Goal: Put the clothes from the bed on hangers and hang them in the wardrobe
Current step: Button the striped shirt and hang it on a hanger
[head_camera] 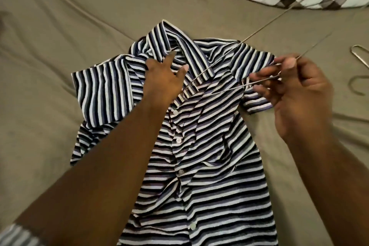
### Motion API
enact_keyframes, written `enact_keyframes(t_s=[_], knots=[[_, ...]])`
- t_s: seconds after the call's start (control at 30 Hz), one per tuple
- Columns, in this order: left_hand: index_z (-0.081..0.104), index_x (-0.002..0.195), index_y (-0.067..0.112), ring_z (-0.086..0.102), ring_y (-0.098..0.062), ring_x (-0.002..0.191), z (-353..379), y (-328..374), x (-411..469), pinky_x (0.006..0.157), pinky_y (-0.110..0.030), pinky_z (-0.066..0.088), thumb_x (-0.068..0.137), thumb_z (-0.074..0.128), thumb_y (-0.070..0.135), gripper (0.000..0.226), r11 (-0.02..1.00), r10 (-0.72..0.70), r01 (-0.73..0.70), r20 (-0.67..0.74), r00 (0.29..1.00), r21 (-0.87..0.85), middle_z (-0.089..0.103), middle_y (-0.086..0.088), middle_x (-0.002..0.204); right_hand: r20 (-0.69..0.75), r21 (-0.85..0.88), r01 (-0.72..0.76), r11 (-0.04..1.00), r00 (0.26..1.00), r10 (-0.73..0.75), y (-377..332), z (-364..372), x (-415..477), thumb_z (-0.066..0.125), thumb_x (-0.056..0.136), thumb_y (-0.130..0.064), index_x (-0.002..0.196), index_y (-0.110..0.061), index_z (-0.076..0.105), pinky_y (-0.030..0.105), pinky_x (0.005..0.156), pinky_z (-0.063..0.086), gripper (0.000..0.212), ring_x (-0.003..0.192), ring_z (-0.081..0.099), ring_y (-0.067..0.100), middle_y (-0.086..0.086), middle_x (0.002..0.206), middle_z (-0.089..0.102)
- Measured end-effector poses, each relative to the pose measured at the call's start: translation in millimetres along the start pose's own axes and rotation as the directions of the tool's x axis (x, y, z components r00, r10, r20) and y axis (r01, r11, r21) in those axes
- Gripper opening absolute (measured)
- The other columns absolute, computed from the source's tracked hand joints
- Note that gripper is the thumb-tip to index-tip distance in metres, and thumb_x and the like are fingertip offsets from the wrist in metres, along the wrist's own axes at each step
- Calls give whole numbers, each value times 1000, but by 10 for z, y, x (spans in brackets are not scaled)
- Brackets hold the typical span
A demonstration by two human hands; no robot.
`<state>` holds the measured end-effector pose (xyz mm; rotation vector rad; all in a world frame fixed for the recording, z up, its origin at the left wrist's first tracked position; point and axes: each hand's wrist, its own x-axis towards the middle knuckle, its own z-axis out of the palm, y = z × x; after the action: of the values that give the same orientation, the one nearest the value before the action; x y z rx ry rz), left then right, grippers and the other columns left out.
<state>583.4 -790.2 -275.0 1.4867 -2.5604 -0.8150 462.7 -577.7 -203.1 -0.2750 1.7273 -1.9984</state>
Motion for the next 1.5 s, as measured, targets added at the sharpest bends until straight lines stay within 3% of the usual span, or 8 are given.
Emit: enact_keyframes(t_s=[0.13, 0.3, 0.5, 0.7, 0.83, 1.0, 1.33, 1.5], knots=[[58, 125, 15, 58, -28, 102, 7, -98, 75, 95, -36, 48, 90, 59, 64, 61, 998, -65, 65, -8, 998, -22, 46, -14, 129, 17, -52, 123, 991, 992, -122, -87, 108, 56, 46, 108, -24, 102, -19, 62, 30, 72, 58, 18, 91, 74, 32, 3, 85, 70], [52, 79, 24, 67, -24, 79, -5, -382, 68, 76, -37, 58, 88, 69, 37, 24, 882, -255, 202, -71, 964, -426, 61, 2, 83, 97, -82, 228, 970, 971, -220, -154, 453, 213, 47, 108, -26, 101, -19, 63, 35, 74, 59, 18, 91, 73, 33, 5, 88, 71], [66, 104, 20, 59, 2, 78, -119, -543, -106, 82, -21, 51, 100, 56, 10, 15, 762, -197, 75, -120, 973, -643, 66, 14, 97, 316, -119, 252, 960, 926, -204, -69, 899, 404, 49, 107, -20, 100, -15, 64, 37, 72, 59, 17, 86, 72, 30, 8, 86, 69], [78, 108, 29, 60, -24, 89, -479, -520, -174, 88, -44, 53, 94, 40, -4, 52, 673, -168, 110, -6, 986, -732, 77, 16, 92, 457, -203, 263, 943, 877, -147, 22, 1029, 422, 50, 106, -18, 97, -18, 66, 37, 68, 60, 19, 81, 71, 27, 9, 82, 67], [79, 104, 30, 59, -26, 89, -849, -451, -188, 96, -67, 46, 90, 47, 6, 42, 584, -179, 80, -32, 983, -808, 77, -14, 97, 513, -309, 312, 898, 850, -119, -95, 1040, 489, 49, 107, -19, 96, -18, 65, 38, 58, 55, 19, 76, 72, 27, 3, 75, 66], [76, 112, 18, 70, -3, 104, -1096, -362, -211, 104, -33, 52, 94, 68, 10, 22, 597, -103, -60, -151, 983, -800, 76, 7, 108, 599, -454, 404, 794, 799, -63, -281, 1084, 530, 48, 107, -16, 96, -13, 66, 18, 49, 45, 21, 68, 71, 19, 7, 74, 67], [73, 121, 17, 65, -1, 113, -1403, -302, -219, 107, -29, 49, 96, 59, 1, 33, 627, -127, -150, -290, 949, -764, 72, 7, 118, 668, -715, 525, 462, 708, 228, -508, 1215, 464, 61, 101, -23, 91, -31, 76, 15, 61, 48, 19, 57, 65, 3, -4, 65, 71], [74, 117, 25, 67, -7, 112, -1549, -350, -263, 97, -23, 53, 94, 54, -7, 44, 667, -143, -161, -337, 931, -727, 70, 9, 123, 572, -820, 517, 245, 714, 404, -497, 1169, 393, 62, 99, -28, 87, -30, 77, 7, 48, 40, 19, 54, 61, -2, -10, 66, 73]])
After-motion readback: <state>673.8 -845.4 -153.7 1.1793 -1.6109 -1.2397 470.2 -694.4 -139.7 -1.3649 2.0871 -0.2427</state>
